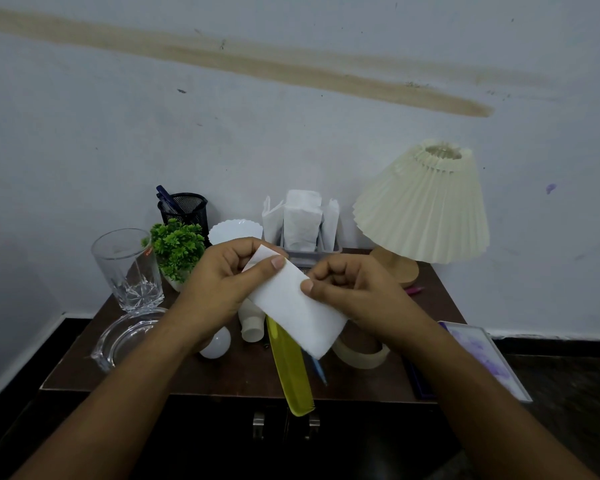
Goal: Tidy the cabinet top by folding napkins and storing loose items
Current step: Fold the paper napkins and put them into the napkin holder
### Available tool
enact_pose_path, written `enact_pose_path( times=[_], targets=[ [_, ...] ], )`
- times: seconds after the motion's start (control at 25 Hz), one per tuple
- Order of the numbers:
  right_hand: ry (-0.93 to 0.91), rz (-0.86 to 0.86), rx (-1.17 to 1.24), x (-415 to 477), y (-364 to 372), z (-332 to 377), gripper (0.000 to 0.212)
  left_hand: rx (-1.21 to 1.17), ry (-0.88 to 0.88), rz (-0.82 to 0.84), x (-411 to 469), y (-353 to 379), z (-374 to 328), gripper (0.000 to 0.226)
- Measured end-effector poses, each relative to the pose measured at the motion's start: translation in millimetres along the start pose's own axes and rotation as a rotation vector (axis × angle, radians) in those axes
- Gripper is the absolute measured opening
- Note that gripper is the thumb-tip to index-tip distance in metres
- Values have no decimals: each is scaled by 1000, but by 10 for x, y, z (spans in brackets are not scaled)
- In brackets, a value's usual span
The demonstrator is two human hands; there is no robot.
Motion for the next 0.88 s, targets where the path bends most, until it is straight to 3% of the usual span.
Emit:
enact_pose_path(
  times=[0.28,0.52,0.88],
  targets=[
    [-6,25,41,2,84,18,19,38,-29,125,-47,74,13,18],
    [-13,25,-24,10,106,-18,18,38,-16,101,-38,88,10,18],
    [10,57,-43,25,72,-101,16,11,-28,-158,2,-138,32,24]
  ],
)
Point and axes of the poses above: each hand's wrist, its own x-axis towards the middle knuckle, its own y-axis out of the palm, z = x × y, the point moved 3 cm from there along x, towards the middle knuckle, and after that the axes turned 2 degrees about -y, right-handed, at the moved point
